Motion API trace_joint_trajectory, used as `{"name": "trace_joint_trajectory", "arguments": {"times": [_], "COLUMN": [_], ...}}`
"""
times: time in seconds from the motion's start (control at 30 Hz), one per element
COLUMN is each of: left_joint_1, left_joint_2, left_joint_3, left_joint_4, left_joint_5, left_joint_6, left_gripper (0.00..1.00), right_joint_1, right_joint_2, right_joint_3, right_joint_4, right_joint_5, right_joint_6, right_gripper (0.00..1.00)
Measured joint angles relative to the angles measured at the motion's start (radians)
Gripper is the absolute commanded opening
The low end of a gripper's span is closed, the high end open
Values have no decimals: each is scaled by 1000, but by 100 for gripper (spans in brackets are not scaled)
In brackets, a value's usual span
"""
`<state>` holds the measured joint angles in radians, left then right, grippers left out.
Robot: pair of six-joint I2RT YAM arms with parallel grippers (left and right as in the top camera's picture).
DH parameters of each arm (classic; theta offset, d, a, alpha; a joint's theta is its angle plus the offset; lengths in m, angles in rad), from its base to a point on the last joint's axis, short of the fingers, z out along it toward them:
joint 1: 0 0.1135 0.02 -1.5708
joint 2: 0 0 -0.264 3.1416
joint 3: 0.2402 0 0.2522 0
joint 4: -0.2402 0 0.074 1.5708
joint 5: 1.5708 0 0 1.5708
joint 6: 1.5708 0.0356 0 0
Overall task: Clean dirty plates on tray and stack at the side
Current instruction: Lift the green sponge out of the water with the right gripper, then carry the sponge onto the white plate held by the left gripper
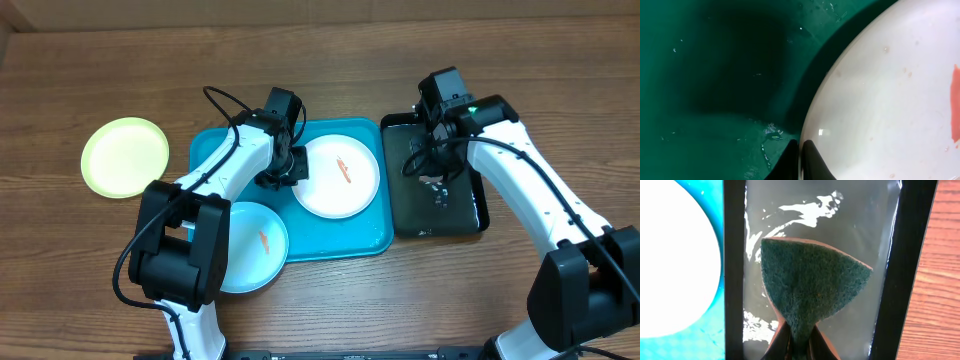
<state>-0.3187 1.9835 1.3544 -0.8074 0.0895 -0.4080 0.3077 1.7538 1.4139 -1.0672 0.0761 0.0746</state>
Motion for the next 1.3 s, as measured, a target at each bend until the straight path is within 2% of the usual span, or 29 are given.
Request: {"name": "trace_joint_trajectory", "arguments": {"times": [0.3, 0.77, 1.1, 1.3], "left_joint_1": [0, 0, 0, 0], "left_joint_2": [0, 0, 0, 0], "left_joint_3": [0, 0, 0, 0], "left_joint_4": [0, 0, 0, 0], "left_joint_5": [8, 9, 9, 17], "left_joint_6": [0, 0, 0, 0], "left_gripper": [5, 6, 5, 4], "right_joint_1": [29, 48, 176, 220], "right_joint_2": [0, 0, 7, 87], "right_joint_3": [0, 0, 0, 0], "right_joint_4": [10, 190, 286, 315], "right_joint_5": [-17, -259, -261, -203], "right_joint_6": [0, 56, 80, 82], "right_gripper": [4, 4, 4, 4]}}
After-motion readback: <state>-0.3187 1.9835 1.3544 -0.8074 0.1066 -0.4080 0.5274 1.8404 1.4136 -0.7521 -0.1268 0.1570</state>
